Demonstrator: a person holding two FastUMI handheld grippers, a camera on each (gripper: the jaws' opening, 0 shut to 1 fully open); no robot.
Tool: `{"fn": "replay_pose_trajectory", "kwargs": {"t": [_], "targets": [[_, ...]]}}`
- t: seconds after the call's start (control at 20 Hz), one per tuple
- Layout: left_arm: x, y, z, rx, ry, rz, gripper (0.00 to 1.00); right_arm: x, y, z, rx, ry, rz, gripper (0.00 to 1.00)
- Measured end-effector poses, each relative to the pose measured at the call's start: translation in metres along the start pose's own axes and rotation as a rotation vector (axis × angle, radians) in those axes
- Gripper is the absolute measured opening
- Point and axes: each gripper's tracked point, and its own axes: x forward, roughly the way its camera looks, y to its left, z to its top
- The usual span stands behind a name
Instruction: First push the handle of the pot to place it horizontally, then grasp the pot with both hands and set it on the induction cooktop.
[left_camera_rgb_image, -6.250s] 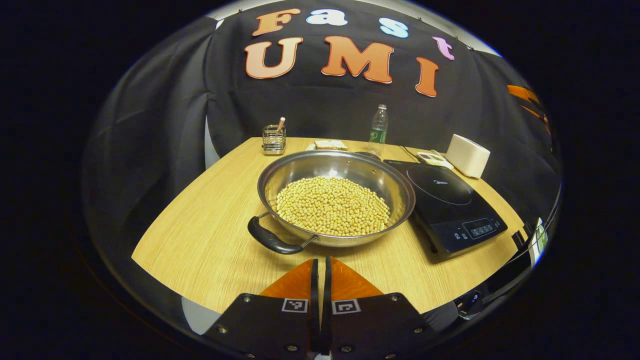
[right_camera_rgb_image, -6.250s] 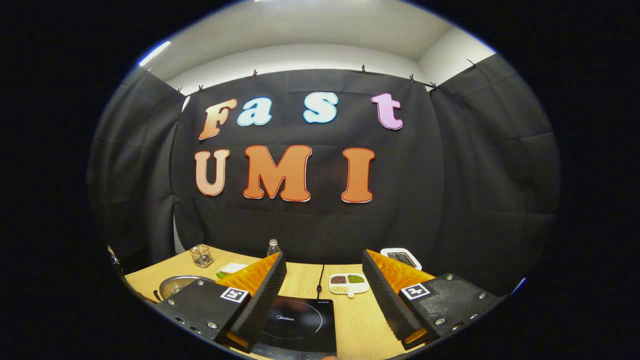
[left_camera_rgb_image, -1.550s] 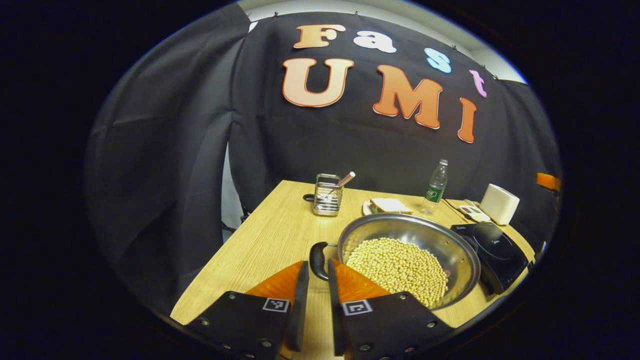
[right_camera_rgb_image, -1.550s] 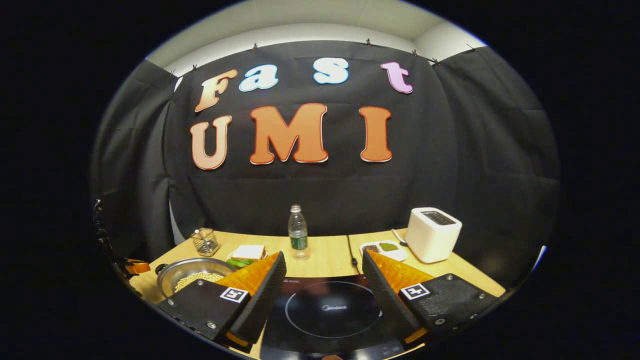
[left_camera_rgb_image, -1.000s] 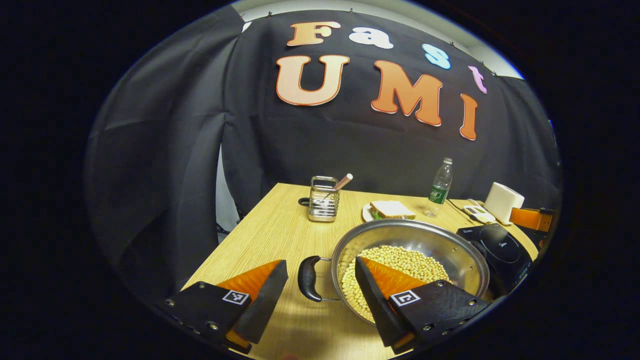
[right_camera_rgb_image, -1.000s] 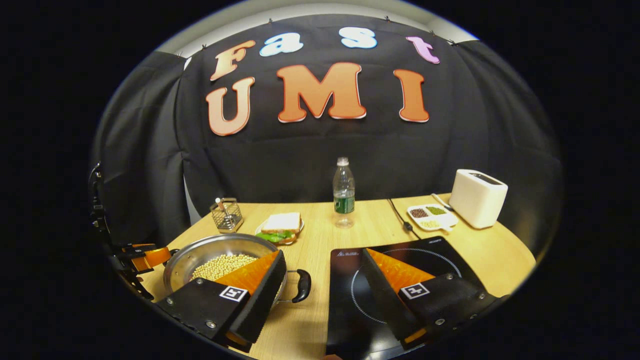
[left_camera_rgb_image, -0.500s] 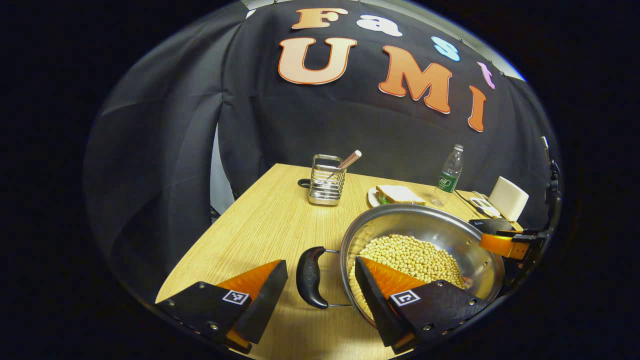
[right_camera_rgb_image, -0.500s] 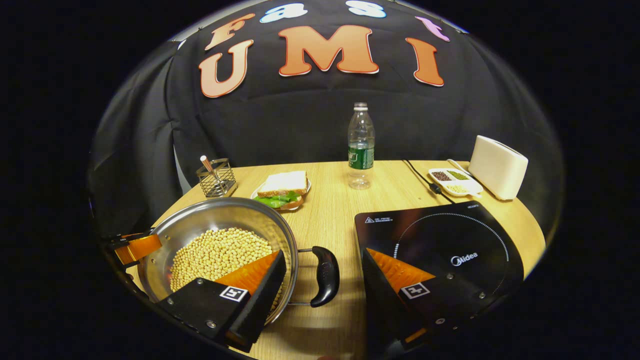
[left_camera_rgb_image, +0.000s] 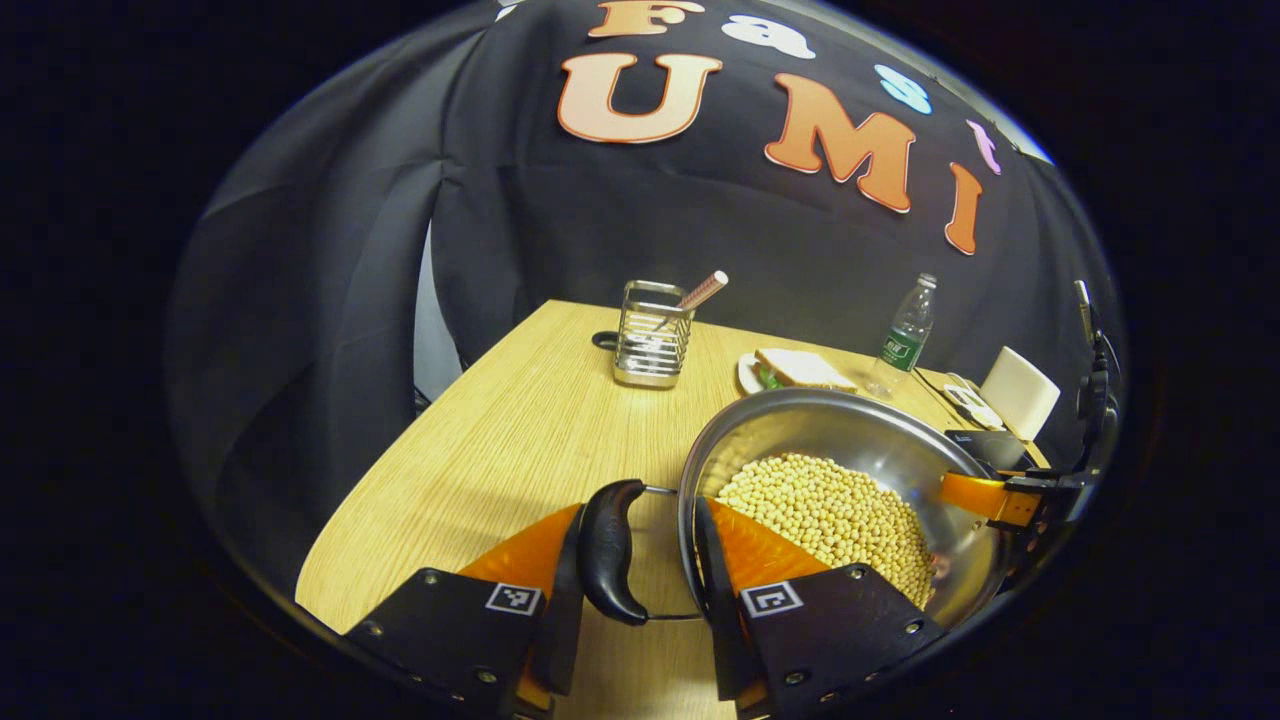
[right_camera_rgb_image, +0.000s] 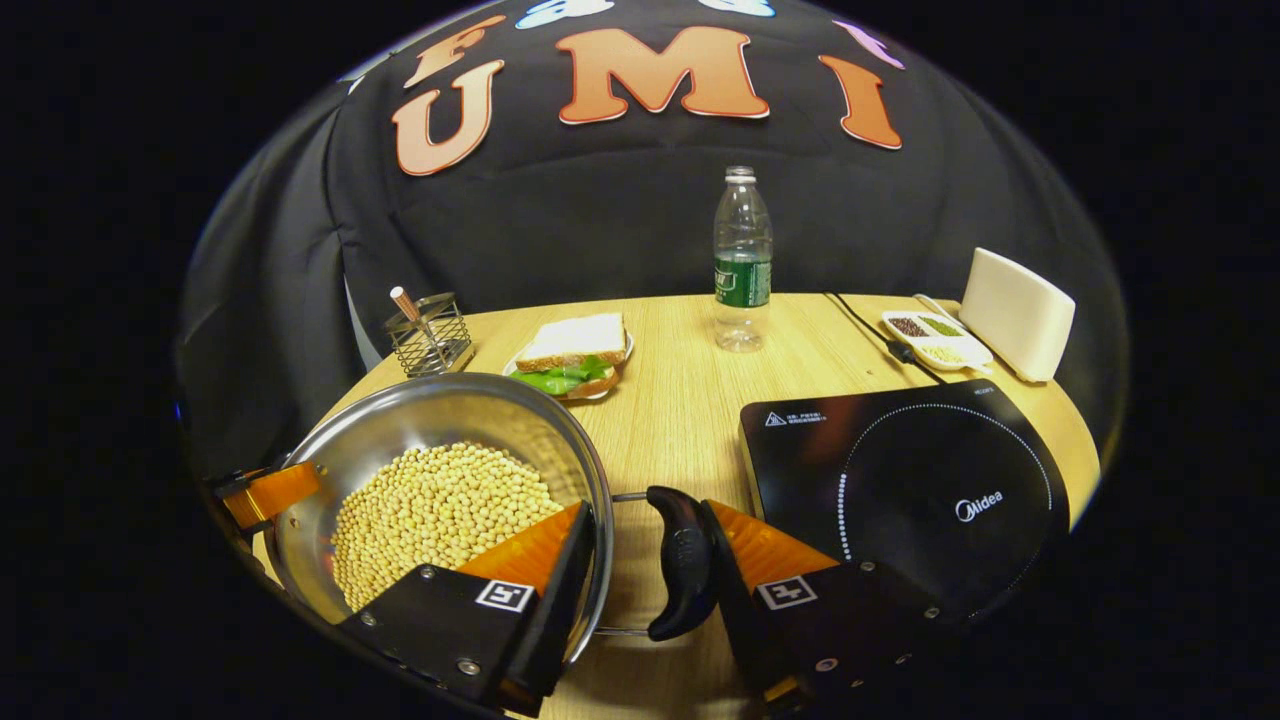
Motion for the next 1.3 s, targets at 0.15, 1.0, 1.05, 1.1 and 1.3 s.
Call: {"fn": "replay_pose_trajectory", "kwargs": {"t": [0.15,1.0,1.05,1.1,1.3], "targets": [[-0.001,-0.041,-0.043,-0.250,0.194,-0.142,0.58,-0.003,0.003,0.005,0.015,-0.008,0.015,0.61],[-0.001,-0.045,-0.031,-0.130,0.176,0.029,0.16,-0.013,0.005,0.010,0.051,-0.001,0.090,0.51],[-0.004,-0.046,-0.028,-0.127,0.167,0.030,0.16,-0.019,0.002,0.015,0.051,-0.012,0.096,0.55],[-0.008,-0.047,-0.026,-0.124,0.160,0.029,0.16,-0.026,-0.001,0.021,0.051,-0.022,0.102,0.51],[-0.016,-0.057,-0.014,-0.088,0.127,0.005,0.15,-0.056,-0.033,0.042,0.059,-0.056,0.092,0.55]]}}
